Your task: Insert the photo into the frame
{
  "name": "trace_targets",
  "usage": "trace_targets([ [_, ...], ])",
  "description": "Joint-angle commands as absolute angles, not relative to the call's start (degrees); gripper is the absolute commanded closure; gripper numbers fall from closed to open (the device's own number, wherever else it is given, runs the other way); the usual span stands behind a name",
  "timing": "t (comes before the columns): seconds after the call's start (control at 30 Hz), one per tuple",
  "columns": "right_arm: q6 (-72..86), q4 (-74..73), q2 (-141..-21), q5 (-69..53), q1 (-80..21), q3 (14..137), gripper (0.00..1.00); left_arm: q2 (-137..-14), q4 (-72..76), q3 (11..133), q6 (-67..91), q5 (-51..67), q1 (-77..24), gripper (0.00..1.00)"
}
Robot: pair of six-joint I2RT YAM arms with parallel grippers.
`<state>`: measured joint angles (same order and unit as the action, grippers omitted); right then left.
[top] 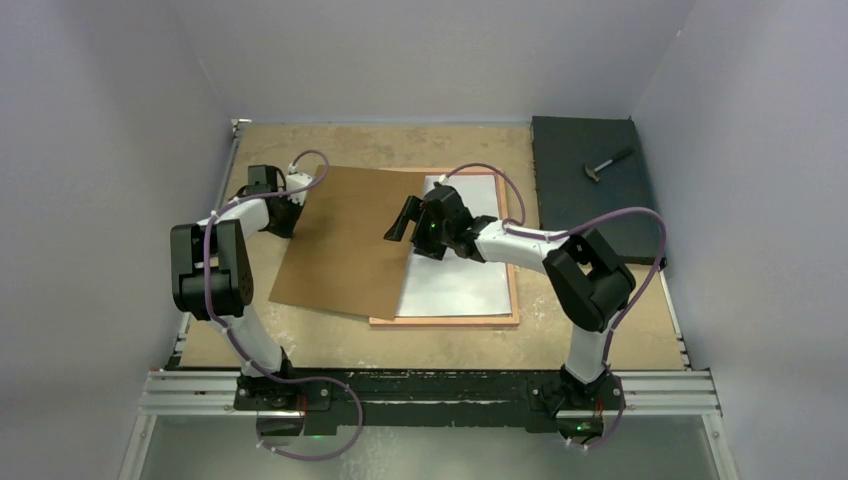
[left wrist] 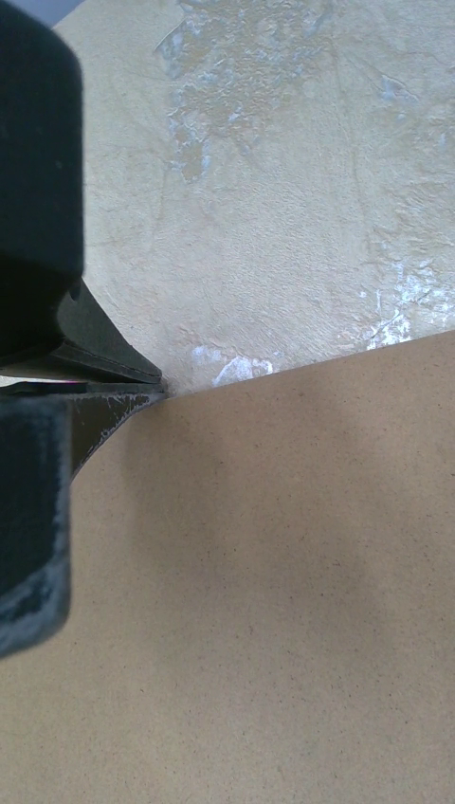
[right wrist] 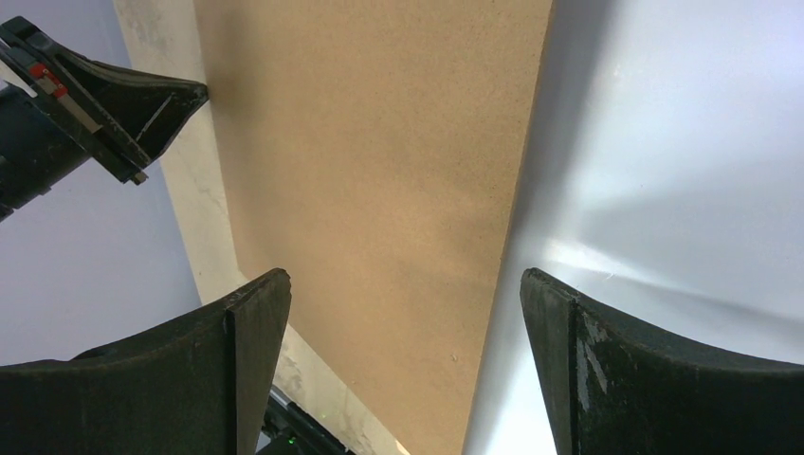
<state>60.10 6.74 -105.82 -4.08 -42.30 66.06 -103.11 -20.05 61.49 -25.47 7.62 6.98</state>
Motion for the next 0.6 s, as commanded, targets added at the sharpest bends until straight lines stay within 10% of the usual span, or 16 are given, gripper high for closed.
trace_targets([
  [0.0, 58.42, 7.53, -105.57, -5.13, -41.92, 66.50, 0.10, -106.79, -29.31, 58.08, -23.43, 10.22, 6.23, 1.00],
  [0.57, 59.27, 14.00, -108.86, -10.97, -41.92, 67.78, 0.29, -107.33, -30.32, 59.16, -23.42, 11.65, 6.20, 1.00],
])
